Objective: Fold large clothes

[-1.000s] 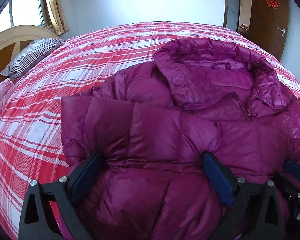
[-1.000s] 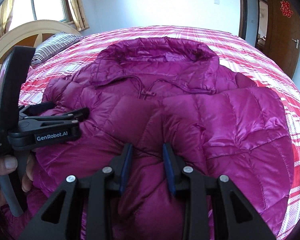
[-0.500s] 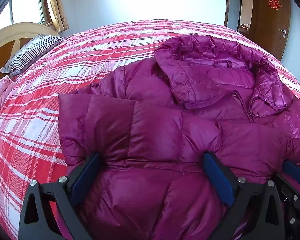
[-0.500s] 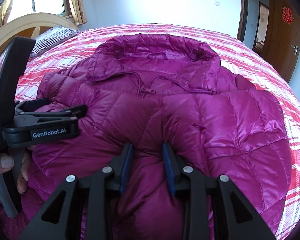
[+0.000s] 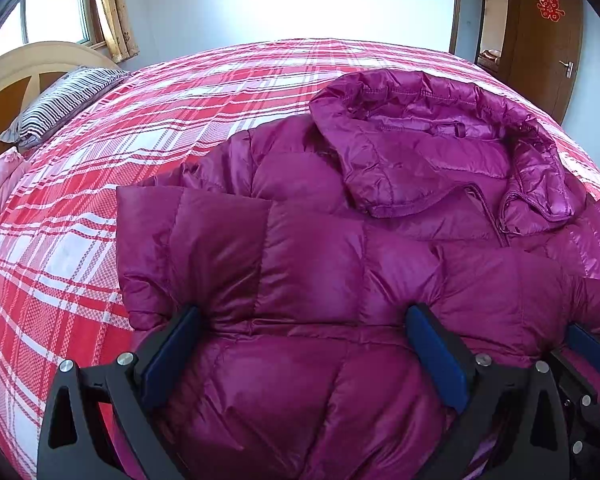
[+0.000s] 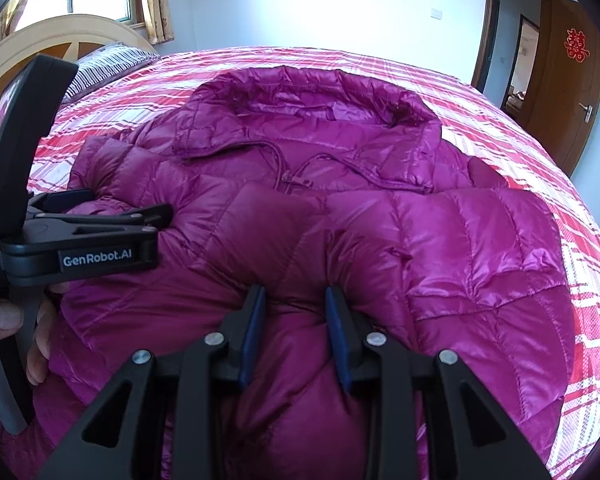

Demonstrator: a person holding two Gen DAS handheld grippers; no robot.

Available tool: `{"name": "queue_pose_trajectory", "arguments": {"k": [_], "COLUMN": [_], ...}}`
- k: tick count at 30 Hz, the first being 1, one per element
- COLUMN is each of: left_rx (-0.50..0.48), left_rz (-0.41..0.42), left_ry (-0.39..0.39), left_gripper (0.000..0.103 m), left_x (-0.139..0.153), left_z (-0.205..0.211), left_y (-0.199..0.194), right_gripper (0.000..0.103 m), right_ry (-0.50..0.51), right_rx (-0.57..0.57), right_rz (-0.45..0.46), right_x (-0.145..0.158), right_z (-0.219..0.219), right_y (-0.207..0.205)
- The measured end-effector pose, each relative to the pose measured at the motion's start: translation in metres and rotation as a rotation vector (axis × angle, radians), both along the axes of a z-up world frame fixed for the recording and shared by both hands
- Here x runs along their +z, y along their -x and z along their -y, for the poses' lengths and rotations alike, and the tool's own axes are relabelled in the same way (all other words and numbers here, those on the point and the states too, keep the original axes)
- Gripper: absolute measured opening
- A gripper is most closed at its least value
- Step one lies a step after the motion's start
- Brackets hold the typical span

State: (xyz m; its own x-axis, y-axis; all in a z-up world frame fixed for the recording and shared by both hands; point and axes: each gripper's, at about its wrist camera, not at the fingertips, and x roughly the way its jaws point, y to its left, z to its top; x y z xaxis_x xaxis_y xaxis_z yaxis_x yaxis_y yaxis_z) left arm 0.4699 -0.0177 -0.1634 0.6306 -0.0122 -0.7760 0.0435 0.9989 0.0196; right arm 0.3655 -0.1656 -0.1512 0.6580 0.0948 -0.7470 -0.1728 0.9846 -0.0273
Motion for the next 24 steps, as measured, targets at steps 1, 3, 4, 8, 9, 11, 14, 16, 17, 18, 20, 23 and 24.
{"name": "queue_pose_trajectory", "arguments": {"k": [1, 3, 4, 8, 9, 11, 14, 16, 17, 18, 20, 23, 24], "left_rx": [0.000, 0.000, 0.000, 0.000, 0.000, 0.000, 0.000, 0.000, 0.000, 0.000, 0.000, 0.000, 0.001], "left_rz": [0.000, 0.000, -0.001, -0.001, -0.001, -0.001, -0.001, -0.001, -0.001, -0.001, -0.001, -0.001, -0.001], "left_ry": [0.002, 0.005, 0.006, 0.006, 0.006, 0.006, 0.007, 0.006, 0.007, 0.009, 0.008, 0.009, 0.007], "left_gripper": [0.102, 0.102, 0.102, 0.102, 0.102, 0.102, 0.102, 0.102, 0.102, 0.102, 0.102, 0.102, 0.102], "left_x": [-0.0002, -0.0001, -0.0002, -0.0001, 0.0000, 0.0002, -0.0001, 0.0001, 0.0001, -0.0001, -0.0002, 0.0000, 0.0000], "left_z": [-0.0005, -0.0014, -0.0018, -0.0016, -0.0016, -0.0010, -0.0016, -0.0006, -0.0006, -0.0013, -0.0015, -0.0012, -0.0011], "left_y": [0.0001, -0.0003, -0.0004, -0.0010, -0.0010, -0.0008, -0.0011, -0.0008, -0.0008, -0.0010, -0.0011, -0.0009, -0.0010], "right_gripper": [0.034, 0.034, 0.034, 0.034, 0.034, 0.034, 0.034, 0.034, 0.034, 0.034, 0.034, 0.034, 0.034], "right_ry": [0.001, 0.002, 0.003, 0.012, 0.014, 0.015, 0.011, 0.013, 0.013, 0.012, 0.009, 0.010, 0.010], "right_rx": [0.000, 0.000, 0.000, -0.001, -0.001, -0.002, -0.002, -0.002, -0.002, -0.002, -0.002, -0.002, -0.002], "right_rz": [0.000, 0.000, 0.001, 0.002, 0.003, 0.003, 0.003, 0.003, 0.003, 0.003, 0.003, 0.003, 0.003], "right_x": [0.0000, 0.0000, 0.0000, 0.0000, -0.0002, -0.0005, -0.0007, -0.0008, -0.0008, -0.0008, -0.0008, -0.0006, -0.0006], "right_z": [-0.0002, -0.0003, -0.0003, -0.0011, -0.0011, -0.0014, -0.0013, -0.0012, -0.0011, -0.0011, -0.0009, -0.0013, -0.0012], "right_y": [0.0001, 0.0002, 0.0002, 0.0013, 0.0013, 0.0013, 0.0013, 0.0014, 0.0014, 0.0014, 0.0014, 0.0015, 0.0016]}}
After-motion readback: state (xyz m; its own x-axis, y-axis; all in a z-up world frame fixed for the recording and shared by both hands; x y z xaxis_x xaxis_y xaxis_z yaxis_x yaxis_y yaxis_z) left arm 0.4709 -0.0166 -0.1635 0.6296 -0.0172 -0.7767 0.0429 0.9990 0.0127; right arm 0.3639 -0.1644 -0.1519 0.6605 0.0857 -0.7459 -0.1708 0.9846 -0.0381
